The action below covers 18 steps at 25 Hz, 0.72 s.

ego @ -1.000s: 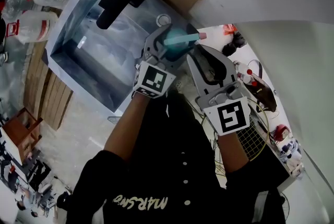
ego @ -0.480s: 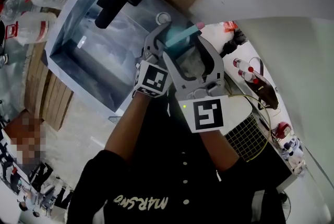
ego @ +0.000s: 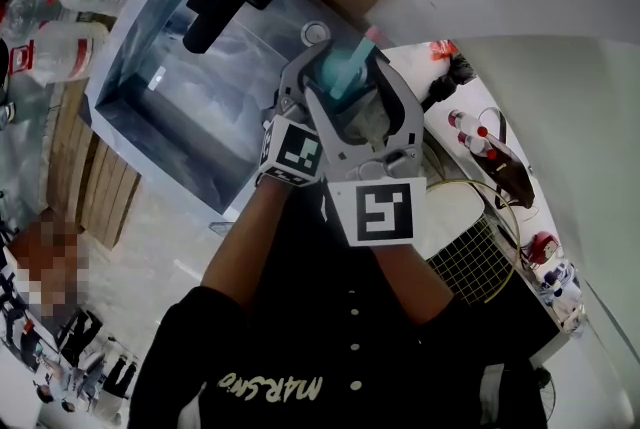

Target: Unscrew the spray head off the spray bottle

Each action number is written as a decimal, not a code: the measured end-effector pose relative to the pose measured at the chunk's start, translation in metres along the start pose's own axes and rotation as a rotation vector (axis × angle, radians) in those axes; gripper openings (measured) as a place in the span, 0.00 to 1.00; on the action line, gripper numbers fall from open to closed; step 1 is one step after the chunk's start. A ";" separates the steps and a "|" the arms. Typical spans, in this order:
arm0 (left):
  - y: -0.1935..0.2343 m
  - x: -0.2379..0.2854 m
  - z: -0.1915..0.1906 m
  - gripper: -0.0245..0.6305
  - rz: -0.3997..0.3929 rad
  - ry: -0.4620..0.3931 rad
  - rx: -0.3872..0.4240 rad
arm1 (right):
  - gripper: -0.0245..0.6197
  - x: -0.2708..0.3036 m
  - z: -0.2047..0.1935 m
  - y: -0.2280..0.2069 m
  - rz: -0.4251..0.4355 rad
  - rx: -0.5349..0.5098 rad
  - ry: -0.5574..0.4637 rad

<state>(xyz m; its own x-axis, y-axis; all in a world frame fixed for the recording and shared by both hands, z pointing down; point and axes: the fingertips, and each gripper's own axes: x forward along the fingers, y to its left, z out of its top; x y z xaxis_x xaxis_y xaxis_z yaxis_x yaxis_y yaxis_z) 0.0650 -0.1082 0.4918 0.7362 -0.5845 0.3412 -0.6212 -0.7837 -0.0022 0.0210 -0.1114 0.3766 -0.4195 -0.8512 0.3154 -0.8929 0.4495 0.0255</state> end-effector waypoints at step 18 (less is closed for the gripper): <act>-0.001 0.001 0.004 0.63 -0.012 0.000 0.003 | 0.16 -0.023 -0.003 -0.010 0.121 -0.035 -0.030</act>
<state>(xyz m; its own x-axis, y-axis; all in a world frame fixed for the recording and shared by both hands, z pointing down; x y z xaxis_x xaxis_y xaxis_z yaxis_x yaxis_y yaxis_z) 0.0676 -0.1094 0.4881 0.7436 -0.5752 0.3409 -0.6115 -0.7912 -0.0013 0.0398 -0.0959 0.3721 -0.5286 -0.7979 0.2898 -0.8297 0.5577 0.0220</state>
